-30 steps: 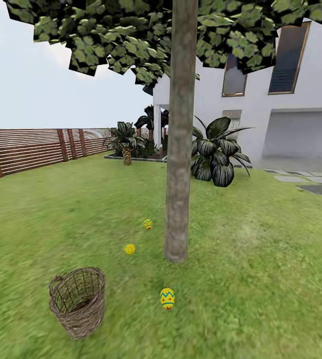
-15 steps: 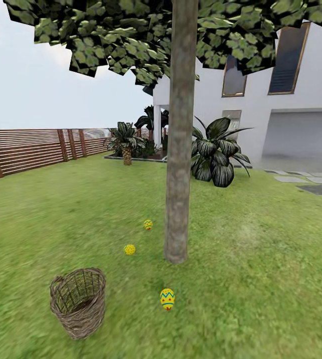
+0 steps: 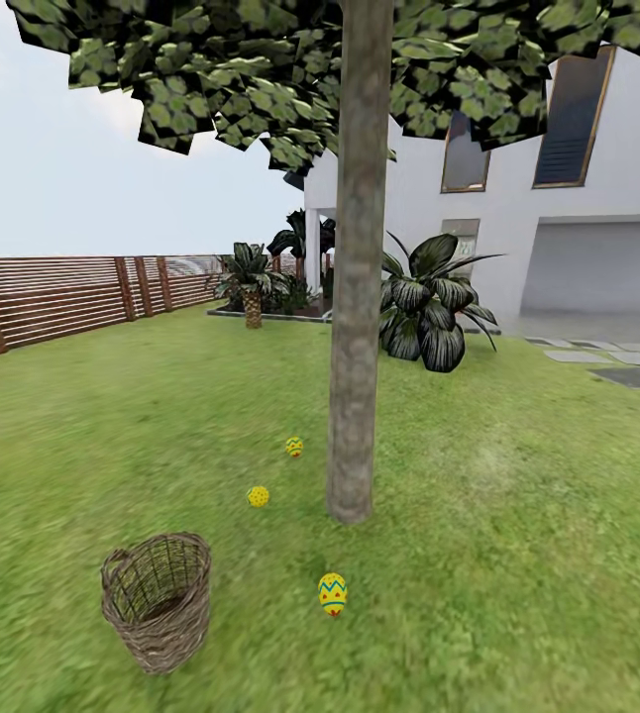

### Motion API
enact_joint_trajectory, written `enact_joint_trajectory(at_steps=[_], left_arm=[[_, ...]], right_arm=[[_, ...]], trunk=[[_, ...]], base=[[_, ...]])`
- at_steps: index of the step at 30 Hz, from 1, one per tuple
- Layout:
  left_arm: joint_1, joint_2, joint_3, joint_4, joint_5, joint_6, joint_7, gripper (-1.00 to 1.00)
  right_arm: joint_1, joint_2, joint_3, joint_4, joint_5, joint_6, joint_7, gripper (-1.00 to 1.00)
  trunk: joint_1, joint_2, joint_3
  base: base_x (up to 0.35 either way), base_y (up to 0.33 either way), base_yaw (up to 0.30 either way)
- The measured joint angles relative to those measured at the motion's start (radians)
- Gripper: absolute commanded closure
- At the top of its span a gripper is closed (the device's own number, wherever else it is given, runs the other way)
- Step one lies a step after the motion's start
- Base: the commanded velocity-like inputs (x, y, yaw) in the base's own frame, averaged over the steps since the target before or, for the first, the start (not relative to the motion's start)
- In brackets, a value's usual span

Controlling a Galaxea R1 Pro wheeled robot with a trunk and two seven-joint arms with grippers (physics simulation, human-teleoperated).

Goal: Take the three Easter eggs out of the wicker basket on the lawn in the garden, then place them on the lawn next to a single tree (choose any tree) so that all three eggs are next to the same tree and none are left in the basket.

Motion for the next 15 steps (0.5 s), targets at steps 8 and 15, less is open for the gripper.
enact_joint_trajectory(at_steps=[8, 15], left_arm=[[0.003, -0.046, 0.0, 0.001, 0.0, -0.013, 0.002, -1.0], [0.055, -0.074, -0.001, 0.0, 0.0, -0.036, 0.003, -1.0]], right_arm=[[0.021, 0.029, -0.002, 0.0, -0.001, -0.005, -0.039, -1.0], [0.056, 0.061, -0.003, 0.0, -0.002, -0.007, -0.069, -1.0]], trunk=[[-0.031, 0.056, 0.025], [-0.058, 0.105, 0.047]], base=[[0.0, 0.0, 0.0], [0.0, 0.0, 0.0]])
